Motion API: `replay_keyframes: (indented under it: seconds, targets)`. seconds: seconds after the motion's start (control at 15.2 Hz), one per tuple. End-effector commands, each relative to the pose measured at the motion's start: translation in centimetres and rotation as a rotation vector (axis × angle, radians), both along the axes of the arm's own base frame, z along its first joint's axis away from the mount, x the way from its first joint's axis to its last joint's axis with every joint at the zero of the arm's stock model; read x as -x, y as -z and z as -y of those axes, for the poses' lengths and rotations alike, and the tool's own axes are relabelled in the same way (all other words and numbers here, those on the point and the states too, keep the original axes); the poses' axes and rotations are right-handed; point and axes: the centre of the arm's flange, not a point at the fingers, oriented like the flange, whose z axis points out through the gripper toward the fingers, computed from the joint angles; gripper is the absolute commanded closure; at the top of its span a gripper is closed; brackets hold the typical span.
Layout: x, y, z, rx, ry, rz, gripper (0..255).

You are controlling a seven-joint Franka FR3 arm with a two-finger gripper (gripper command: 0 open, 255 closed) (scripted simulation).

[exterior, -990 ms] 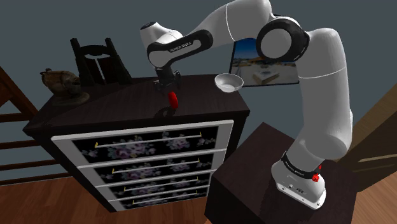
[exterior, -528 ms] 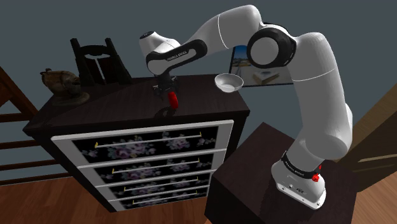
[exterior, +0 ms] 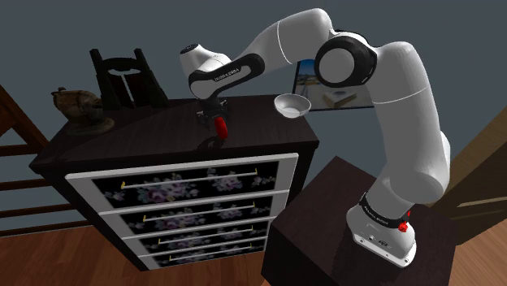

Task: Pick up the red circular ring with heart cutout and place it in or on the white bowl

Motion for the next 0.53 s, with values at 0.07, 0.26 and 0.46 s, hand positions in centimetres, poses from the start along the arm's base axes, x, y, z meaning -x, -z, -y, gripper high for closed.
replay_keyframes:
  seconds: [0.07, 0.26, 0.46]
  targets:
    - [0.0, 0.0, 0.0, 0.0, 0.0, 0.0, 255]
    - [-0.01, 0.0, 0.0, 0.0, 0.0, 0.0, 255]
    - [-0.01, 0.01, -0.02, 0.0, 0.0, 0.0, 255]
